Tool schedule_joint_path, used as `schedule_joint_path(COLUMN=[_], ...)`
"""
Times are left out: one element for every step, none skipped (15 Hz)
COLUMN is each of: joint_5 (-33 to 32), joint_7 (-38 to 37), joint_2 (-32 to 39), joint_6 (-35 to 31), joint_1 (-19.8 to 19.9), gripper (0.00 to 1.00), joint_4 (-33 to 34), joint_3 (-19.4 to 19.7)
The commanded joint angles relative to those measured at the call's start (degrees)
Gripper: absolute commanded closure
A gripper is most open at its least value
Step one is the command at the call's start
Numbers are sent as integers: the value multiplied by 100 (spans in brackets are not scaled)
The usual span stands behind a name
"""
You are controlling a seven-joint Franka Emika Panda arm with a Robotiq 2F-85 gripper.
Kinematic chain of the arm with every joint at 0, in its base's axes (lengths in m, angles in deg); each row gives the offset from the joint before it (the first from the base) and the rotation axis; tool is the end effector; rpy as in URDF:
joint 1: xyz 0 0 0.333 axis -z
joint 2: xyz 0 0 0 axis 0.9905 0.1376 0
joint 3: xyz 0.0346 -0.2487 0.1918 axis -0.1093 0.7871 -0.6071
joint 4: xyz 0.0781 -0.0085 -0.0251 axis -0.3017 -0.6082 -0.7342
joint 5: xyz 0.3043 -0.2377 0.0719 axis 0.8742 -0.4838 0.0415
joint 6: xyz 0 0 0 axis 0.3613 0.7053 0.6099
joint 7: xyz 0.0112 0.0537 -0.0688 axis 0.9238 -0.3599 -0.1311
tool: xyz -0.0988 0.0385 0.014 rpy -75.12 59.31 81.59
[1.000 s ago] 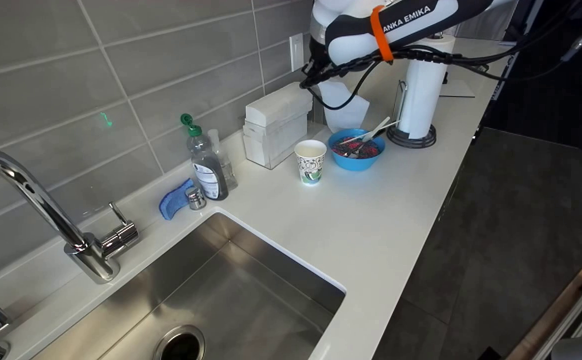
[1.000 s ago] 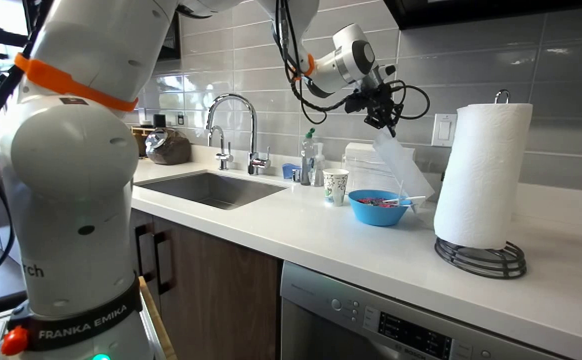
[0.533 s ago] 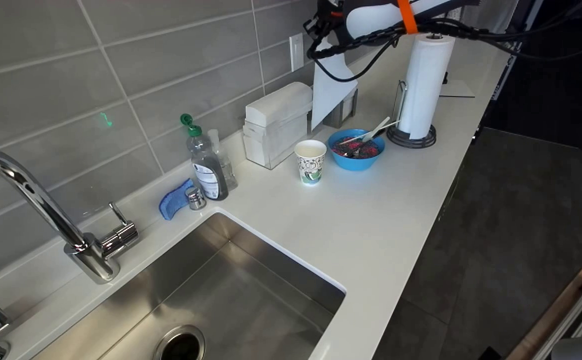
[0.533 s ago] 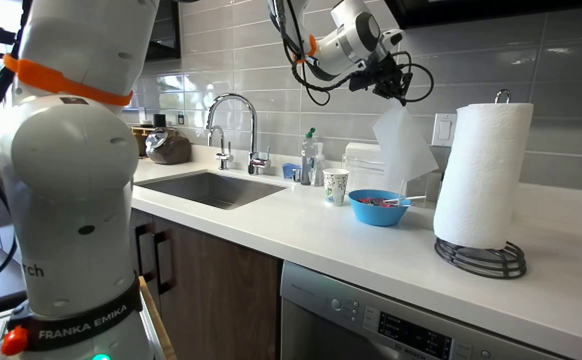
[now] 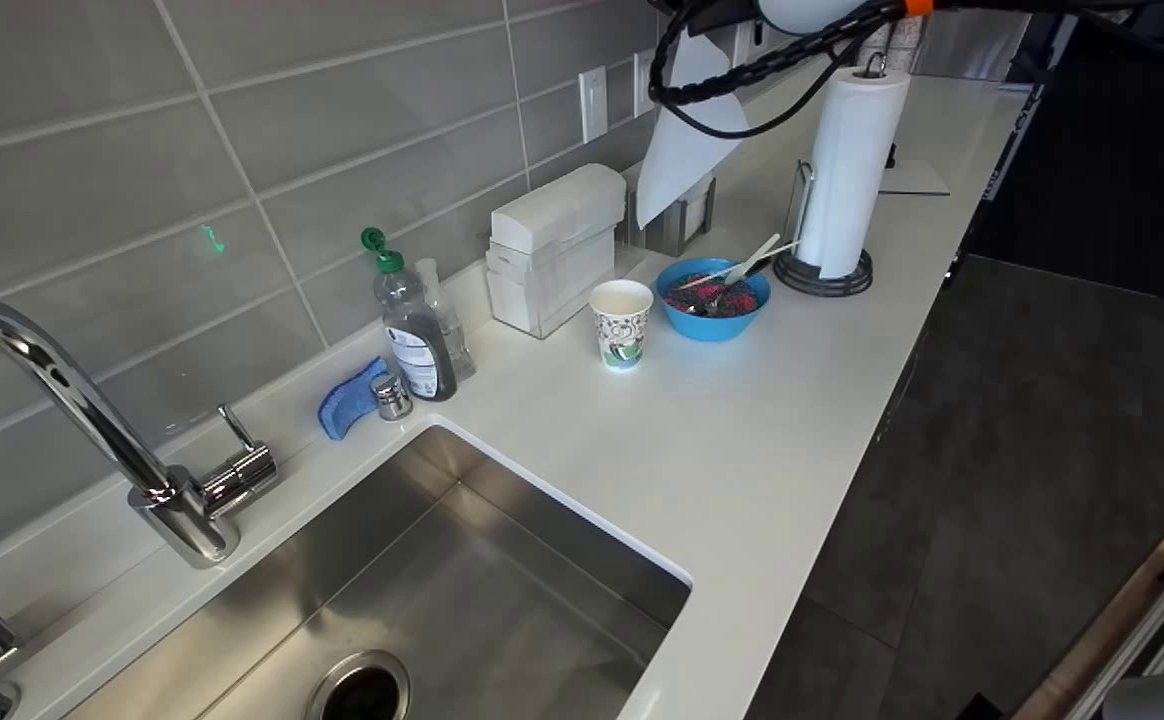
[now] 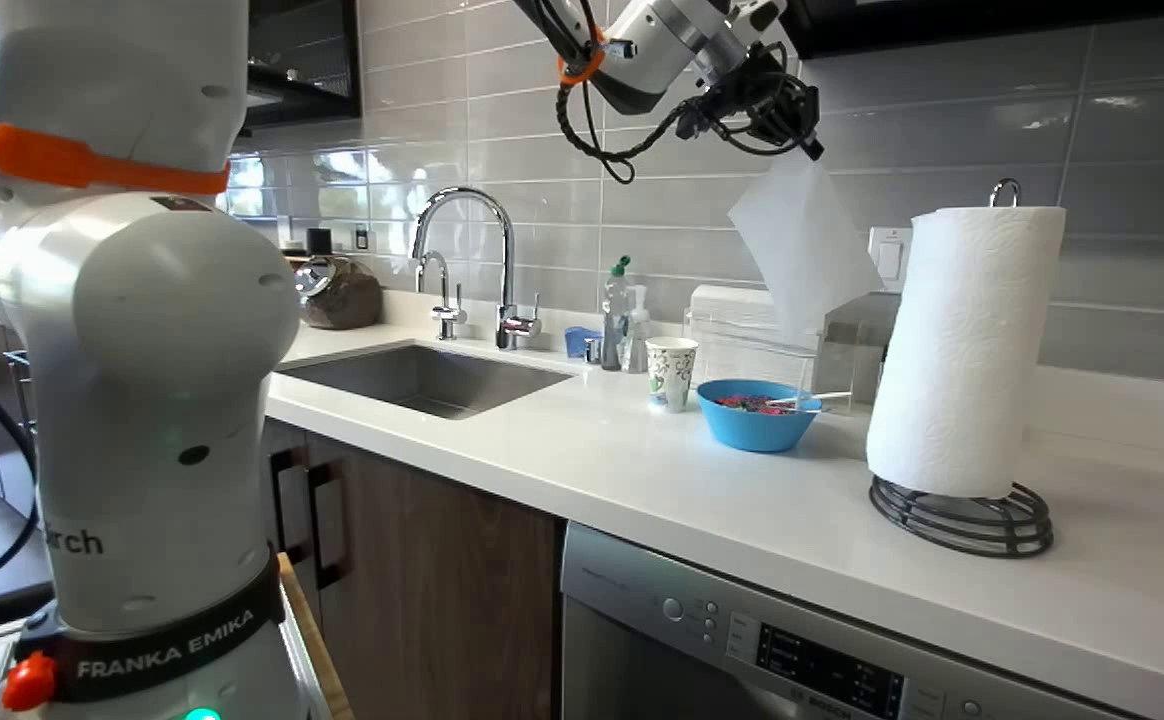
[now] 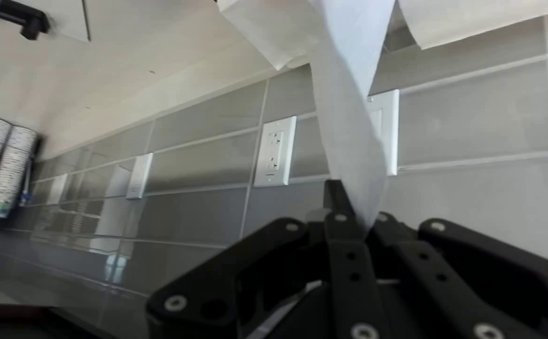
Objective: Rip up a paper towel on the table
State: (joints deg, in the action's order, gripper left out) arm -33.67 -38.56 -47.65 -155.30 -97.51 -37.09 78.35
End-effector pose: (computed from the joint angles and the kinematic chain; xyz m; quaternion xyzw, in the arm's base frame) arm 0.6353 0.0597 0.6179 0.8822 -0.1249 0.4294 0.1478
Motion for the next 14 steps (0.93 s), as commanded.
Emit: schedule_joint_path(joint_5=[-752,-912,-1037,-1132,-1073,-944,-834,-731,-689,-579,-486,-340,-194,-44], joint_7=[-1530,-1932,-2338,-2701,-2890,-3016,-3182,-3345,-3557,-3646,-3780,-3830,-3851,-3779], joint_2=[-481,-581,-710,-790,-858,-918,-949,-991,-1026,-1058,-1073,-1072,-1080,-1084], joint_6=[1025,1412,1852,2177,2567,2864,3104,3314,3409,3532,3577,3655,3675,3752], joint_1=[117,101,108,119,130,137,147,157,178,198,216,232,246,251], gripper=[100,100,100,100,100,100,100,100,100,100,100,100,100,100], joint_4=[-351,-433,-587,-725,-798,-872,-916,-926,-944,-917,-892,-844,-824,-806], joint_3=[-536,-694,-923,-1136,-1333,-1503,-1648,-1771,-1860,-1921,-1960,-1993,-2023,-2064])
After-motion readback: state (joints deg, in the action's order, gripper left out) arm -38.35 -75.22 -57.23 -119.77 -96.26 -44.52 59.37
